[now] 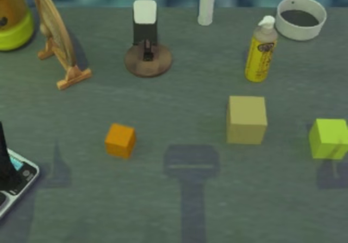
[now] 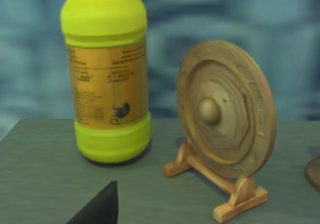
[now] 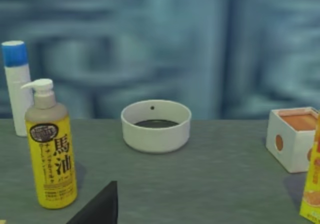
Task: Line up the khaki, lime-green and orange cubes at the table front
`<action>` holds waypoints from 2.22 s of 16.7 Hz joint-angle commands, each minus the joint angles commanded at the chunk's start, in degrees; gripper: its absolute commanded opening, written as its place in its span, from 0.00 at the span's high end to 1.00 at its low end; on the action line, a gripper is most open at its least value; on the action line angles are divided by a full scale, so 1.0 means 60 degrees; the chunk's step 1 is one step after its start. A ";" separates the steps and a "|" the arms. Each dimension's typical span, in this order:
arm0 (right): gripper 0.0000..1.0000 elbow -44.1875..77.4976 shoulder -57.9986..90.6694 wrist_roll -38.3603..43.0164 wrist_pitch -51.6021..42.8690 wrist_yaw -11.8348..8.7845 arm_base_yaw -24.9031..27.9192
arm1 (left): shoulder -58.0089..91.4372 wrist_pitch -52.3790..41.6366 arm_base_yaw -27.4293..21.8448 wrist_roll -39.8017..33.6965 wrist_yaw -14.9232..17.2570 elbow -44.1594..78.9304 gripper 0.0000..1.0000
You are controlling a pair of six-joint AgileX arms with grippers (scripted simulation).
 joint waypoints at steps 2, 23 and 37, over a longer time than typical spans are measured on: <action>0.00 0.0000 0.0000 0.0000 0.0000 0.0000 0.0000 | 0.0000 0.0000 0.0000 0.0000 0.0000 0.0000 0.00; 0.00 0.0000 0.0000 0.0000 0.0000 0.0000 0.0000 | 1.6131 -0.8579 -0.3485 -0.1239 0.0034 1.2102 0.00; 0.00 0.0000 0.0000 0.0000 0.0000 0.0000 0.0000 | 1.9658 -1.0320 -0.4226 -0.1514 0.0020 1.4992 0.00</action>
